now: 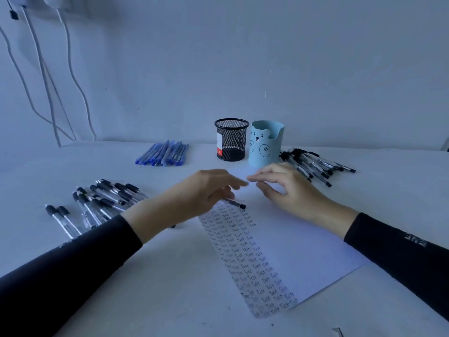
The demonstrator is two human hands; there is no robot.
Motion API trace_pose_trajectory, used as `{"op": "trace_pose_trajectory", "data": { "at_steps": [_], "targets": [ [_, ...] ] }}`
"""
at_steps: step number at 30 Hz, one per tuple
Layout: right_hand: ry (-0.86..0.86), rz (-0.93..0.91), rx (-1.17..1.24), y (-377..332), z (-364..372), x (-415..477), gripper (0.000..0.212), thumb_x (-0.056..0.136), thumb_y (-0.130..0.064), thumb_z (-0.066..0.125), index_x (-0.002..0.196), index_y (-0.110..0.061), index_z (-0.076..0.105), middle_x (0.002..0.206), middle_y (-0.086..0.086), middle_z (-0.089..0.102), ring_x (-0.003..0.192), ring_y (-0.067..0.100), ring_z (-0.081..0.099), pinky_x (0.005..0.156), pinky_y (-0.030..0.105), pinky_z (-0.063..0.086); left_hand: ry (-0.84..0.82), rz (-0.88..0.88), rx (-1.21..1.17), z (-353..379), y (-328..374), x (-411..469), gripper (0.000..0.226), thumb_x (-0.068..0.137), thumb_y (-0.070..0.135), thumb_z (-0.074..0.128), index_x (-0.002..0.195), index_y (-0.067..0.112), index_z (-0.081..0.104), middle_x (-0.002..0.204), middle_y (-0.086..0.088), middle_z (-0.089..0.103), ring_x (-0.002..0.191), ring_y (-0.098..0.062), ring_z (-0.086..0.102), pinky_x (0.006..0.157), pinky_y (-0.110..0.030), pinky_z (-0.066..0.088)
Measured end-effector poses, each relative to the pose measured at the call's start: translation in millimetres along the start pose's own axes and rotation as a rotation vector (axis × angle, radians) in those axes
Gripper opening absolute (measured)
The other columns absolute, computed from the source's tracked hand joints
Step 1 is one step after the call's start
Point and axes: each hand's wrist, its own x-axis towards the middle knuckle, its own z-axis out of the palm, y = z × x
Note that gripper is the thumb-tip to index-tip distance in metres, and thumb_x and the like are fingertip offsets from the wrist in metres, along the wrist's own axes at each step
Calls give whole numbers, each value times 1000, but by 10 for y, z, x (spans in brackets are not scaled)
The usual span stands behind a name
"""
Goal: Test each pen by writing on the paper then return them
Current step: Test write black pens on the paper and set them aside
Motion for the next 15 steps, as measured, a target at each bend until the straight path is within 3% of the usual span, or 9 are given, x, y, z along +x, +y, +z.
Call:
{"op": "trace_pose_trajectory", "data": {
  "at_steps": [3, 5, 7, 10, 12, 15],
  "targets": [
    [-145, 75, -30, -111, 30, -23, 67, 80, -80, 41, 120, -34, 69, 113, -20, 58, 115, 11, 45, 103, 30, 34, 120, -57, 5, -136, -109, -22, 33, 92, -1, 59, 123, 8, 63, 105, -3, 69, 96, -6, 65, 88, -5, 45],
    [-200, 107, -40, -168, 61, -53, 70, 71, -86, 42, 113, -39, 71, 115, -24, 55, 119, 6, 41, 107, 32, 32, 187, -93, 42, -245, -180, -51, 29, 91, -4, 58, 118, 3, 65, 103, -8, 71, 100, -6, 62, 89, -2, 42],
    [-171, 94, -17, -207, 85, -55, 51, 72, -74, 58, 104, -38, 75, 115, -23, 57, 118, 5, 44, 105, 32, 33, 247, -118, 81, -331, -257, -81, 25, 90, -4, 59, 113, 1, 68, 100, -10, 72, 99, 0, 61, 87, 0, 41],
    [-105, 125, 113, -196, 54, -28, 16, 80, -38, 77, 91, -27, 78, 109, -14, 65, 105, 1, 53, 95, 20, 36, 300, -152, 145, -412, -367, -115, 22, 92, -1, 59, 109, 6, 71, 99, -5, 72, 91, 5, 59, 84, 1, 40],
    [-99, 292, 326, -198, -50, 17, 13, 85, -31, 74, 92, -21, 74, 107, -10, 70, 100, 0, 60, 92, 20, 42, 296, -164, 175, -424, -402, -129, 22, 93, 1, 58, 108, 8, 72, 98, -4, 72, 91, -1, 59, 82, 2, 38],
    [3, 543, 852, -217, -263, 108, 13, 98, -28, 55, 93, -18, 62, 106, 5, 74, 97, 19, 66, 89, 38, 52, 174, -177, 122, -386, -371, -140, 21, 92, 9, 60, 110, 12, 72, 100, -3, 71, 89, -5, 63, 87, -9, 45]
  ]
}}
